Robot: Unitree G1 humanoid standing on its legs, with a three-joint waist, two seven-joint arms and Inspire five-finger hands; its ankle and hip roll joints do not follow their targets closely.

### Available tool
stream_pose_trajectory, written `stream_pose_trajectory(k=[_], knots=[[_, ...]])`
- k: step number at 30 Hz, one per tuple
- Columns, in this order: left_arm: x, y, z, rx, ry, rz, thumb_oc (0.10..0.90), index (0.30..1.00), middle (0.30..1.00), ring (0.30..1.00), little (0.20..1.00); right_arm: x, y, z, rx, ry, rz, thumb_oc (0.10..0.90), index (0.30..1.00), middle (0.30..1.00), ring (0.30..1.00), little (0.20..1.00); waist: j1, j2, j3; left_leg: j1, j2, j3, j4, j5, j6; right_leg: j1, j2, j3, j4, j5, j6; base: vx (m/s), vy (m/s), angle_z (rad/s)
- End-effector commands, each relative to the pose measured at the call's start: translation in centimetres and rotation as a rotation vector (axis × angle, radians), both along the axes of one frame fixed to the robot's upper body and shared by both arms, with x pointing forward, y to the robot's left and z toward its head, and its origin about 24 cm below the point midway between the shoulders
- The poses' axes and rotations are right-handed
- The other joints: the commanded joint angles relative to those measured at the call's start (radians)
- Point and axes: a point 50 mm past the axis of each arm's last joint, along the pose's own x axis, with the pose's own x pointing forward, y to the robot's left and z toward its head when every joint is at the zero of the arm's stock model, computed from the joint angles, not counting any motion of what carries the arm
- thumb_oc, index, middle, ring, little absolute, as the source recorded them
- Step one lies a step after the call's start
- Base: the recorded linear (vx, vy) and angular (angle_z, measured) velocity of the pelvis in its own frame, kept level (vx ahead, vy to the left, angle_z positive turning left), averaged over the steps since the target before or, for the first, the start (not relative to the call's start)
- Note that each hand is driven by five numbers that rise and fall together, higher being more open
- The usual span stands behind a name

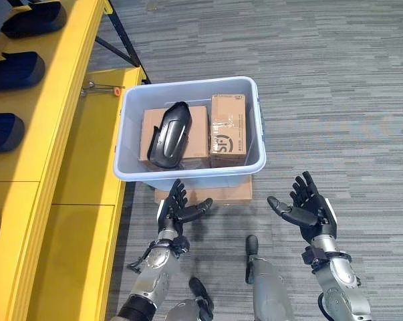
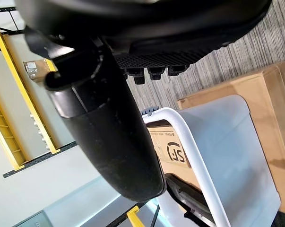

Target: Move parts from the plastic box to the shelf.

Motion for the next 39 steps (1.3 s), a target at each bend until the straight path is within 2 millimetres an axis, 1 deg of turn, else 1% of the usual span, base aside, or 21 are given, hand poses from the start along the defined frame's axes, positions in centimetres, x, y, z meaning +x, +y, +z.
stream_pose_trajectory(k=[1, 2, 3, 4, 5, 6, 7, 8, 10, 11, 14, 17, 20, 21, 23, 29, 35, 36, 37, 38, 39], knots=[[1.3, -0.4, 4.3, -0.038, -0.240, -0.016, 0.900, 1.000, 1.000, 1.000, 1.000, -0.1, -0.1, 4.0, -0.049, -0.223, 0.020, 0.900, 1.000, 1.000, 1.000, 1.000, 0.016, -0.058, -0.042, -0.122, 0.130, -0.146, 0.389, 0.206, -0.106, 0.174, -0.037, 0.042, -0.124, 0.001, 0.051, -0.04, -0.200, 0.03], [1.4, -0.4, 4.5, -0.037, -0.250, -0.022, 0.900, 1.000, 1.000, 1.000, 1.000, 0.0, -0.1, 4.1, -0.062, -0.226, 0.024, 0.900, 1.000, 1.000, 1.000, 1.000, 0.027, -0.075, -0.034, -0.156, 0.095, -0.203, 0.443, 0.212, -0.111, 0.180, -0.040, 0.045, -0.131, 0.000, 0.043, 0.00, -0.161, -0.06], [1.3, -0.4, 4.6, -0.037, -0.250, -0.022, 0.900, 1.000, 1.000, 1.000, 1.000, -0.2, -0.3, 3.9, -0.062, -0.219, 0.014, 0.900, 1.000, 1.000, 1.000, 1.000, 0.024, -0.084, -0.034, -0.182, 0.129, -0.197, 0.379, 0.204, -0.093, 0.192, -0.041, 0.044, -0.133, -0.018, 0.049, 0.02, -0.084, -0.20], [1.3, -0.4, 4.5, -0.037, -0.250, -0.022, 0.900, 1.000, 1.000, 1.000, 1.000, -0.2, -0.3, 3.9, -0.062, -0.219, 0.014, 0.900, 1.000, 1.000, 1.000, 1.000, 0.025, -0.084, -0.033, -0.180, 0.129, -0.195, 0.378, 0.204, -0.093, 0.193, -0.040, 0.045, -0.132, -0.019, 0.049, 0.12, 0.075, 0.00], [1.2, -0.2, 4.4, -0.044, -0.242, -0.008, 0.900, 1.000, 1.000, 1.000, 1.000, -0.2, -0.3, 3.6, -0.050, -0.208, 0.003, 0.900, 1.000, 1.000, 1.000, 1.000, 0.016, -0.070, -0.038, -0.173, 0.212, -0.165, 0.209, 0.232, -0.081, 0.188, -0.034, 0.059, -0.122, -0.023, 0.072, 0.09, 0.107, 0.08], [1.2, -0.2, 4.4, -0.045, -0.242, -0.008, 0.900, 1.000, 1.000, 1.000, 1.000, -0.2, -0.3, 3.6, -0.051, -0.208, 0.003, 0.900, 1.000, 1.000, 1.000, 1.000, 0.022, -0.074, -0.034, -0.157, 0.209, -0.155, 0.197, 0.235, -0.082, 0.191, -0.036, 0.066, -0.118, -0.026, 0.072, 0.15, 0.219, 0.10], [1.3, 0.0, 4.4, -0.039, -0.242, 0.004, 0.900, 1.000, 1.000, 1.000, 1.000, -0.1, -0.2, 3.4, -0.047, -0.201, -0.002, 0.900, 1.000, 1.000, 1.000, 1.000, 0.023, -0.063, -0.038, -0.153, 0.242, -0.148, 0.049, 0.283, -0.091, 0.189, -0.033, 0.084, -0.120, -0.029, 0.092, 0.12, 0.202, -0.23], [1.3, 0.1, 4.4, -0.036, -0.242, 0.011, 0.900, 1.000, 1.000, 1.000, 1.000, 0.0, -0.1, 3.3, -0.047, -0.198, -0.003, 0.900, 1.000, 1.000, 1.000, 1.000, 0.029, -0.057, -0.040, -0.141, 0.257, -0.148, -0.059, 0.313, -0.094, 0.186, -0.035, 0.100, -0.112, -0.034, 0.104, 0.15, 0.290, -0.31], [1.4, 0.3, 4.3, -0.037, -0.238, 0.027, 0.900, 1.000, 1.000, 1.000, 1.000, 0.3, 0.0, 3.3, -0.062, -0.198, 0.000, 0.900, 1.000, 1.000, 1.000, 1.000, 0.039, -0.040, -0.049, -0.124, 0.283, -0.157, -0.172, 0.376, -0.113, 0.176, -0.038, 0.127, -0.101, -0.037, 0.118, 0.19, 0.308, -0.57], [1.4, 0.5, 4.2, -0.038, -0.237, 0.036, 0.900, 1.000, 1.000, 1.000, 1.000, 0.3, 0.1, 3.4, -0.058, -0.201, 0.002, 0.900, 1.000, 1.000, 1.000, 1.000, 0.032, -0.031, -0.052, -0.097, 0.280, -0.140, -0.164, 0.345, -0.112, 0.182, -0.055, 0.142, -0.078, -0.055, 0.130, 0.23, 0.346, -0.74], [1.5, 0.5, 4.3, -0.033, -0.242, 0.033, 0.900, 1.000, 1.000, 1.000, 1.000, 0.3, 0.1, 3.0, -0.043, -0.190, -0.013, 0.900, 1.000, 1.000, 1.000, 1.000, 0.029, -0.021, -0.066, -0.080, 0.265, -0.081, -0.164, 0.324, -0.114, 0.188, -0.069, 0.156, -0.090, -0.038, 0.143, 0.14, 0.208, -0.64], [1.9, 0.6, 5.0, -0.020, -0.269, 0.028, 0.900, 1.000, 1.000, 1.000, 1.000, 0.6, 0.3, 3.2, -0.011, -0.198, -0.026, 0.900, 1.000, 1.000, 1.000, 1.000, 0.027, -0.033, -0.055, -0.086, 0.206, -0.064, -0.107, 0.271, -0.101, 0.227, -0.128, 0.182, -0.144, 0.004, 0.168, 0.15, 0.262, -0.36], [2.2, 0.6, 5.3, -0.005, -0.279, 0.023, 0.900, 1.000, 1.000, 1.000, 1.000, 0.8, 0.7, 3.1, -0.014, -0.194, -0.016, 0.900, 1.000, 1.000, 1.000, 1.000, 0.030, -0.040, -0.058, -0.099, 0.183, -0.048, -0.087, 0.250, -0.095, 0.221, -0.149, 0.190, -0.177, 0.034, 0.178, 0.08, 0.191, 0.00], [2.6, 0.8, 5.7, 0.012, -0.293, 0.031, 0.900, 1.000, 1.000, 1.000, 1.000, 1.1, 1.3, 3.2, 0.000, -0.197, 0.002, 0.900, 1.000, 1.000, 1.000, 1.000, 0.031, -0.057, -0.064, -0.111, 0.155, -0.025, -0.062, 0.211, -0.084, 0.221, -0.182, 0.192, -0.212, 0.080, 0.196, 0.05, 0.150, 0.16], [2.7, 0.8, 5.8, 0.014, -0.293, 0.034, 0.900, 1.000, 1.000, 1.000, 1.000, 1.2, 1.4, 3.1, 0.002, -0.195, 0.008, 0.900, 1.000, 1.000, 1.000, 1.000, 0.032, -0.064, -0.066, -0.123, 0.151, -0.018, -0.043, 0.201, -0.081, 0.215, -0.190, 0.194, -0.217, 0.098, 0.201, 0.04, 0.118, 0.05], [2.8, 0.8, 5.8, 0.006, -0.291, 0.039, 0.900, 1.000, 1.000, 1.000, 1.000, 1.2, 1.5, 3.1, 0.009, -0.188, 0.017, 0.900, 1.000, 1.000, 1.000, 1.000, 0.038, -0.082, -0.074, -0.155, 0.150, -0.011, 0.014, 0.161, -0.068, 0.205, -0.208, 0.185, -0.231, 0.126, 0.214, 0.02, 0.049, 0.01], [2.8, 0.7, 5.9, -0.005, -0.290, 0.034, 0.900, 1.000, 1.000, 1.000, 1.000, 1.3, 1.5, 3.3, 0.007, -0.192, 0.023, 0.900, 1.000, 1.000, 1.000, 1.000, 0.048, -0.101, -0.071, -0.212, 0.140, -0.039, 0.107, 0.096, -0.046, 0.222, -0.233, 0.163, -0.233, 0.160, 0.226, 0.03, 0.068, 0.01], [2.9, 0.8, 6.0, 0.005, -0.290, 0.029, 0.900, 1.000, 1.000, 1.000, 1.000, 1.5, 1.6, 3.5, 0.010, -0.201, 0.024, 0.900, 1.000, 1.000, 1.000, 1.000, 0.054, -0.104, -0.073, -0.225, 0.116, -0.047, 0.123, 0.067, -0.025, 0.229, -0.256, 0.158, -0.232, 0.192, 0.230, 0.05, 0.127, 0.13], [2.9, 0.8, 6.0, 0.005, -0.290, 0.029, 0.900, 1.000, 1.000, 1.000, 1.000, 1.5, 1.6, 3.5, 0.010, -0.201, 0.024, 0.900, 1.000, 1.000, 1.000, 1.000, 0.054, -0.104, -0.073, -0.225, 0.116, -0.047, 0.123, 0.067, -0.024, 0.229, -0.256, 0.157, -0.232, 0.192, 0.230, 0.05, 0.209, 0.30], [3.0, 0.8, 6.1, 0.017, -0.291, 0.025, 0.900, 1.000, 1.000, 1.000, 1.000, 1.6, 1.8, 3.6, 0.013, -0.206, 0.027, 0.900, 1.000, 1.000, 1.000, 1.000, 0.056, -0.105, -0.074, -0.229, 0.091, -0.053, 0.120, 0.052, -0.005, 0.221, -0.272, 0.162, -0.219, 0.233, 0.233, 0.09, 0.151, 0.24], [3.0, 0.7, 6.0, 0.025, -0.289, 0.019, 0.900, 1.000, 1.000, 1.000, 1.000, 1.7, 1.9, 3.7, 0.014, -0.208, 0.027, 0.900, 1.000, 1.000, 1.000, 1.000, 0.057, -0.102, -0.074, -0.220, 0.080, -0.063, 0.120, 0.025, -0.008, 0.227, -0.275, 0.161, -0.205, 0.240, 0.235, 0.10, 0.219, 0.25]])
